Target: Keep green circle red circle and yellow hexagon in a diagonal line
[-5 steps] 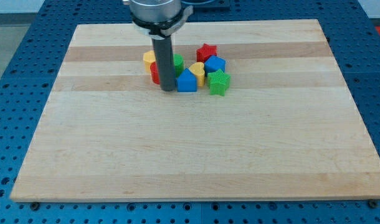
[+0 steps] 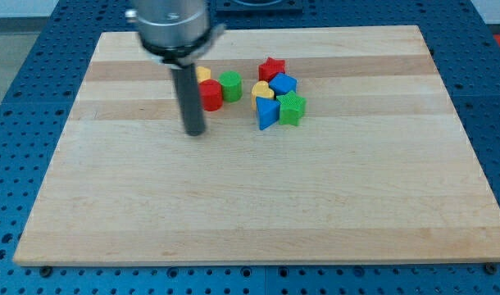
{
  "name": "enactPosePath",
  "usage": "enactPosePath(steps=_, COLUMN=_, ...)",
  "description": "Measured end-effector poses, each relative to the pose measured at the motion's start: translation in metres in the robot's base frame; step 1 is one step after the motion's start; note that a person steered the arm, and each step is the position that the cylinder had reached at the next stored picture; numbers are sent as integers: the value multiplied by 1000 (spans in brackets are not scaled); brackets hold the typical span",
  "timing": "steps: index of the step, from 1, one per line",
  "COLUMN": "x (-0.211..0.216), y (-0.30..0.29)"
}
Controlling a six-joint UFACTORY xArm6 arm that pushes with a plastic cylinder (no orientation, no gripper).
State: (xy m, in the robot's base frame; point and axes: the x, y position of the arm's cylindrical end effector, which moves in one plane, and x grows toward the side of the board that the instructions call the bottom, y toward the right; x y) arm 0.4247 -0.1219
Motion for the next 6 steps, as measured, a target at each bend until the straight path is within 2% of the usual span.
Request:
enactPosePath(steps=2, x=-75, y=-68)
enactPosePath(steps=3, x=-114, y=-62)
enactPosePath(steps=6, x=-110, y=-7)
